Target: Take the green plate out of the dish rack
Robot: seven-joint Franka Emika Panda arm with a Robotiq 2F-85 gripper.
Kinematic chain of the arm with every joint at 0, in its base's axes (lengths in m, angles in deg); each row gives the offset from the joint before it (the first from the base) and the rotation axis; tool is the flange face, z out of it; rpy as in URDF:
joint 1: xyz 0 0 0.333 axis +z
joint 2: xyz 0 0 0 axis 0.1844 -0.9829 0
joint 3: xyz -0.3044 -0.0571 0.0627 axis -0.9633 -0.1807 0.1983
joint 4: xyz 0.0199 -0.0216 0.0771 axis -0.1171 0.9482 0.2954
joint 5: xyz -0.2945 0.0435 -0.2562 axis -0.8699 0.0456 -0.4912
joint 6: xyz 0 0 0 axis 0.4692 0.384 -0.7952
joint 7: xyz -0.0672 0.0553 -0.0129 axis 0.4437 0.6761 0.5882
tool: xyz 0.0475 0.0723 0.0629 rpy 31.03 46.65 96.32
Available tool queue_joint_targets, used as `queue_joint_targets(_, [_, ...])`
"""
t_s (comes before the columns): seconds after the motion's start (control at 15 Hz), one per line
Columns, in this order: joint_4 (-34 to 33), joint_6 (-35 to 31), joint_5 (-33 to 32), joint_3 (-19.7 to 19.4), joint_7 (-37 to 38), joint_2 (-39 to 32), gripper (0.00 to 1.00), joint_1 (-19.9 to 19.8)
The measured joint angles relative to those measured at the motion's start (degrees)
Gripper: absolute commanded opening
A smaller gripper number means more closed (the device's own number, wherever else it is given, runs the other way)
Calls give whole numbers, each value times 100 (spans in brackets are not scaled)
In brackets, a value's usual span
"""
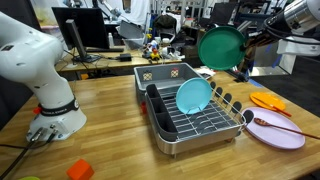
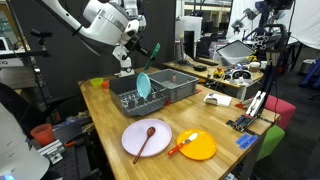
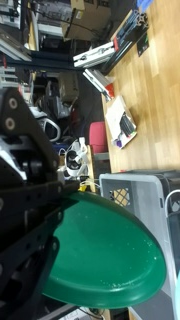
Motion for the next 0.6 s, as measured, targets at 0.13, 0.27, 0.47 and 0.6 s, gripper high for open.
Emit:
queue_joint_targets(0.13, [0, 3, 0, 0, 1, 0, 6, 0])
queue_joint_targets(0.27, [0, 5, 1, 0, 1, 0, 2, 0])
queue_joint_targets(0.47, [0, 3, 1, 0, 1, -1, 2, 2])
queue_joint_targets(0.6, [12, 1, 59, -59, 29, -6, 2, -6])
